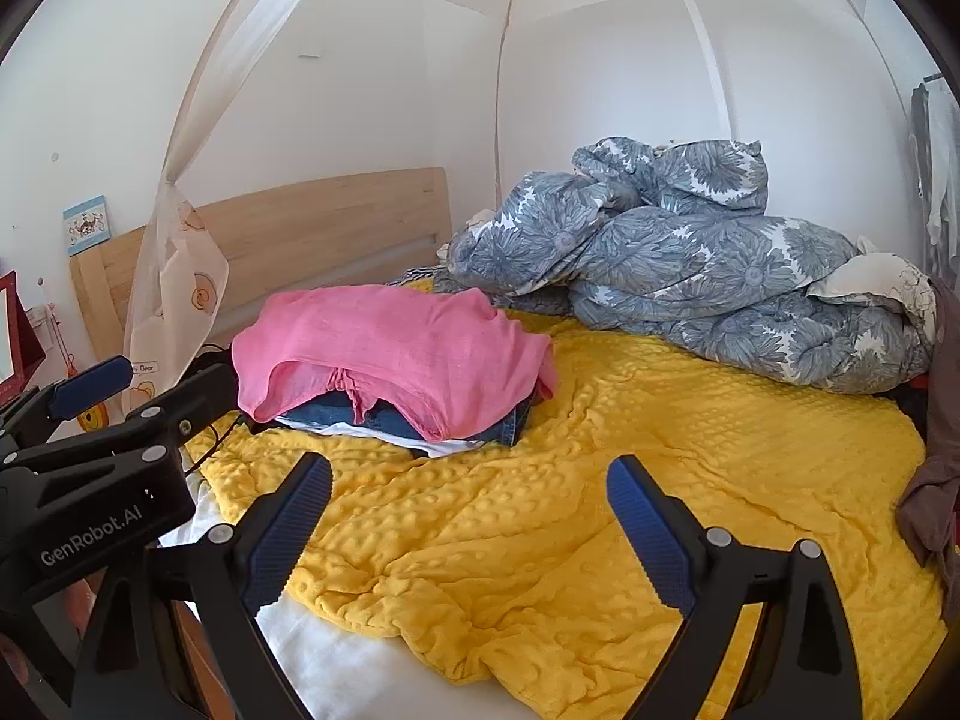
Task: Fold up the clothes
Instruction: 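Open both tools and pull them back from the stacked shirt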
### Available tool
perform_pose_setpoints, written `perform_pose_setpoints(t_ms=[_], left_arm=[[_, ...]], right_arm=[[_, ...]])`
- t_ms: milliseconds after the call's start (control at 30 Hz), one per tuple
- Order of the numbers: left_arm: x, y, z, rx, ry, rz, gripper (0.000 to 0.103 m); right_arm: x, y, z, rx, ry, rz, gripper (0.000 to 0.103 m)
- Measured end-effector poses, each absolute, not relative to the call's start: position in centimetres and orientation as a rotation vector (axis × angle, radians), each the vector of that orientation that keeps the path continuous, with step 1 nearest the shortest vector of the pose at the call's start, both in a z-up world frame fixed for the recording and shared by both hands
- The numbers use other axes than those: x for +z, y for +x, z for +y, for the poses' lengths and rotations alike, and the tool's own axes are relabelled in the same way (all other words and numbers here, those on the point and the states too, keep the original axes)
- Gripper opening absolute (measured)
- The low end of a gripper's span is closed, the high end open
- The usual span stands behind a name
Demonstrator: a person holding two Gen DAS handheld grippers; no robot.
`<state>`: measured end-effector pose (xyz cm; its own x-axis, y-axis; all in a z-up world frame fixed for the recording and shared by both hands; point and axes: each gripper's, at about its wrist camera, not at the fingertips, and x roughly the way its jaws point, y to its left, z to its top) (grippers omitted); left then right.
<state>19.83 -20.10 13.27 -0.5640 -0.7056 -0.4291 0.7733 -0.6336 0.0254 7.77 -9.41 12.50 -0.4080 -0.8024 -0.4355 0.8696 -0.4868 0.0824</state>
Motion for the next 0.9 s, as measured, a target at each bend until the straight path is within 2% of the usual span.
perform_pose_setpoints(t_ms=[267, 467, 667, 900], left_arm=[[13.6, 16.9, -17.4, -2.362, 0.461, 0.185, 0.091], [13.0, 13.8, -14.9, -2.481, 0.443, 0.174, 0.091], [13.0, 12.6, -13.2, -2.552, 0.434, 0.064, 0.091], [11.6, 11.5, -11.9, -2.620, 0.483, 0.163, 0.091]], right_arm=[[13.2, 6.3, -5.9, -2.217, 0.447, 0.220, 0.095], [12.5, 3.5, -2.8, -2.346, 0.514, 0.194, 0.095], [11.7, 2.5, -1.0, -2.401, 0.549, 0.185, 0.095], [11.4, 3.2, 0.7, -2.498, 0.516, 0.265, 0.095]])
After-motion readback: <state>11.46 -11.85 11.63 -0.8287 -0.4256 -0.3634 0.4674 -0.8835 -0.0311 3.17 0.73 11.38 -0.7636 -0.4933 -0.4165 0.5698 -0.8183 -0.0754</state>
